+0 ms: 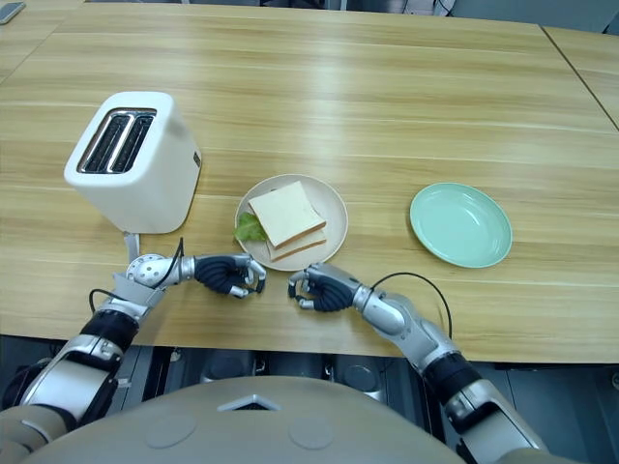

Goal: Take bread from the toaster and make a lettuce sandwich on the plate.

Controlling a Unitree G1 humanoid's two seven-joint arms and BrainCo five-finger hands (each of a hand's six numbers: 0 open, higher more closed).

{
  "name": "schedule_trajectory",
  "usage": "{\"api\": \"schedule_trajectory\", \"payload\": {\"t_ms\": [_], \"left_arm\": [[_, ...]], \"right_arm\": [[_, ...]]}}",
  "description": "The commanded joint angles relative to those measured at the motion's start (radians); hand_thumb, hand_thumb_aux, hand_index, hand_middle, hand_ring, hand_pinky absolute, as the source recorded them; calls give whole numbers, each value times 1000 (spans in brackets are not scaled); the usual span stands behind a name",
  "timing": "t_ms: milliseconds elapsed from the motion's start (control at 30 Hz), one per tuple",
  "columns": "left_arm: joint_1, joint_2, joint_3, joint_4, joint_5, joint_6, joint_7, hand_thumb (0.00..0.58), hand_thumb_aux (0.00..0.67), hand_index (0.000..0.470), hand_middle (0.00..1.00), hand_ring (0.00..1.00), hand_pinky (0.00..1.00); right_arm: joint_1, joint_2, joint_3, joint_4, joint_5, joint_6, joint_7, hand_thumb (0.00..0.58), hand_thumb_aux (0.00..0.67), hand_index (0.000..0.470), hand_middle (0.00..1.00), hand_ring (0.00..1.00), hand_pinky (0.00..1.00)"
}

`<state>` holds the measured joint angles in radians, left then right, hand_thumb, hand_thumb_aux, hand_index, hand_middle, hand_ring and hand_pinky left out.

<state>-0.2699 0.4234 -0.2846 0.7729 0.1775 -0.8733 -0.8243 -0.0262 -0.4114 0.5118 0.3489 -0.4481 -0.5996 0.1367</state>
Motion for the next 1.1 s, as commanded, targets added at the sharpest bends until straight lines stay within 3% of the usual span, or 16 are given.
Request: {"api": "schedule_trajectory", "payload": {"t_ms": [33, 133, 433, 500, 567, 600, 633, 667, 700, 733, 767, 800, 933, 1100], "left_arm": [[-78, -17, -15, 152, 152, -1, 245, 580, 670, 460, 1000, 1000, 1000], [-156, -44, -30, 241, 236, 4, 444, 580, 670, 460, 1000, 1000, 1000], [-346, -149, -10, 439, 295, 57, 850, 580, 670, 460, 1000, 1000, 1000], [-363, -168, 8, 461, 268, 43, 871, 569, 578, 397, 1000, 1000, 1000], [-366, -181, 36, 471, 231, 14, 861, 478, 389, 267, 1000, 1000, 1000], [-363, -185, 50, 471, 211, -8, 849, 478, 389, 267, 1000, 1000, 1000], [-357, -191, 71, 469, 178, -35, 824, 237, 155, 106, 980, 980, 980], [-348, -200, 100, 463, 129, -68, 777, 87, 53, 36, 847, 847, 847], [-337, -212, 131, 451, 65, -100, 713, 87, 53, 36, 847, 847, 847], [-323, -224, 167, 433, -13, -129, 629, 0, 0, 0, 404, 404, 404], [-306, -238, 203, 405, -101, -143, 540, 0, 0, 0, 157, 157, 157], [-291, -251, 236, 369, -192, -144, 451, 0, 0, 0, 31, 31, 31], [-221, -287, 333, 158, -509, -59, 179, 0, 0, 0, 0, 0, 0], [-127, -307, 365, -108, -649, 34, 107, 0, 0, 0, 0, 0, 0]], "right_arm": [[-61, 46, -28, 121, -89, 44, -126, 580, 670, 460, 1000, 1000, 1000], [-135, 100, -36, 221, -132, 63, -235, 580, 670, 460, 1000, 1000, 1000], [-397, 226, -77, 602, -179, 98, -578, 580, 670, 460, 1000, 1000, 1000], [-436, 241, -90, 661, -166, 77, -630, 580, 670, 460, 1000, 1000, 1000], [-465, 246, -107, 702, -154, 53, -678, 580, 670, 460, 1000, 1000, 1000], [-473, 244, -116, 711, -151, 38, -701, 580, 670, 460, 1000, 1000, 1000], [-477, 239, -123, 711, -148, 16, -723, 580, 670, 460, 1000, 1000, 1000], [-475, 232, -131, 702, -145, -11, -740, 563, 554, 381, 973, 973, 973], [-469, 223, -139, 684, -141, -40, -754, 563, 554, 381, 973, 973, 973], [-459, 214, -150, 659, -131, -74, -760, 480, 391, 269, 427, 427, 427], [-446, 206, -164, 632, -114, -110, -759, 432, 331, 227, 239, 239, 239], [-430, 198, -181, 600, -91, -146, -755, 0, 0, 0, 0, 0, 0], [-351, 169, -266, 438, 36, -255, -695, 0, 0, 0, 0, 0, 0], [-244, 149, -350, 214, 196, -286, -572, 0, 0, 0, 0, 0, 0]]}}
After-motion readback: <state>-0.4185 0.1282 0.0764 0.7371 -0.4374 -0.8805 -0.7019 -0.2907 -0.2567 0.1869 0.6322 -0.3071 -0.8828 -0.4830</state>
